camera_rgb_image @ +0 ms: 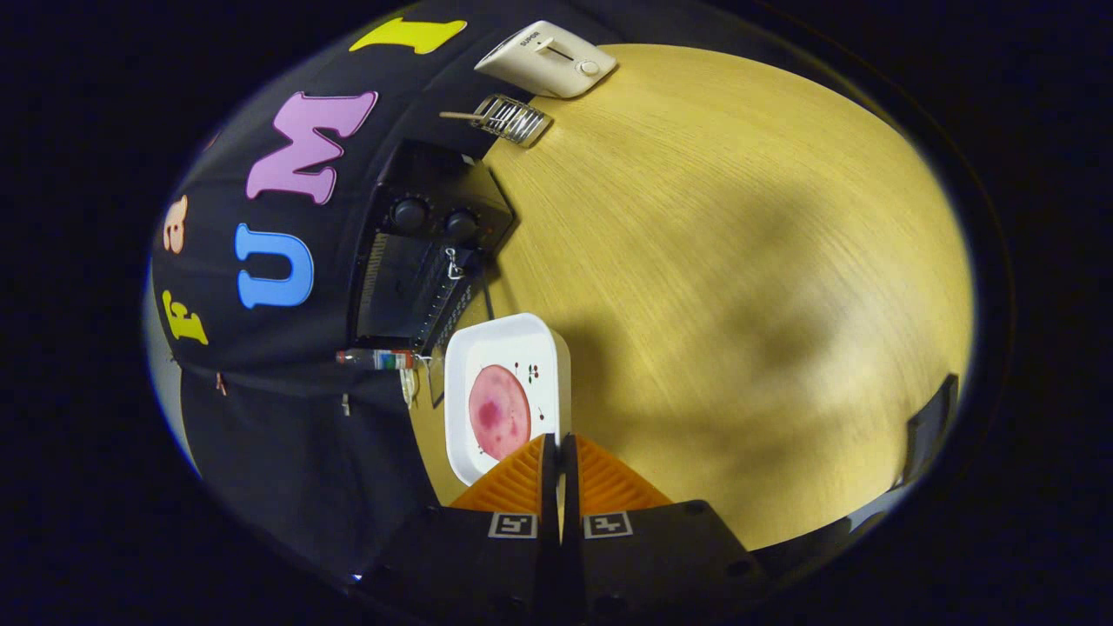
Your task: Open the toaster oven, put the food inside, and close the toaster oven door.
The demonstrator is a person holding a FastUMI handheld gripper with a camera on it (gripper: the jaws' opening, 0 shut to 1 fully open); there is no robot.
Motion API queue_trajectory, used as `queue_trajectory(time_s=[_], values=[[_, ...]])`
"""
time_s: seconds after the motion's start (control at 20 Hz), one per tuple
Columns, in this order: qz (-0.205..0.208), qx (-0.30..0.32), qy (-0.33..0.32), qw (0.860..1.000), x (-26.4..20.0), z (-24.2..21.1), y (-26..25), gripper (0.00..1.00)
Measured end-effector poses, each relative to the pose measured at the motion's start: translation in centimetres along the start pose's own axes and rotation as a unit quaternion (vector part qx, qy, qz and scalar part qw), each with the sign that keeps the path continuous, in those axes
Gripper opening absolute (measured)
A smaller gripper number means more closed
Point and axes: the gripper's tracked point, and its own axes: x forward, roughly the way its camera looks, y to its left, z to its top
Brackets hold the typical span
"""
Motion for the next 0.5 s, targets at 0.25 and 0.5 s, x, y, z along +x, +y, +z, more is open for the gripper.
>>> queue_trajectory(time_s=[0.25,0.5], values=[[0.012,0.033,-0.041,0.999,3.2,-2.2,5.3,0.05],[0.025,0.079,-0.102,0.991,8.2,-1.8,10.5,0.05]])
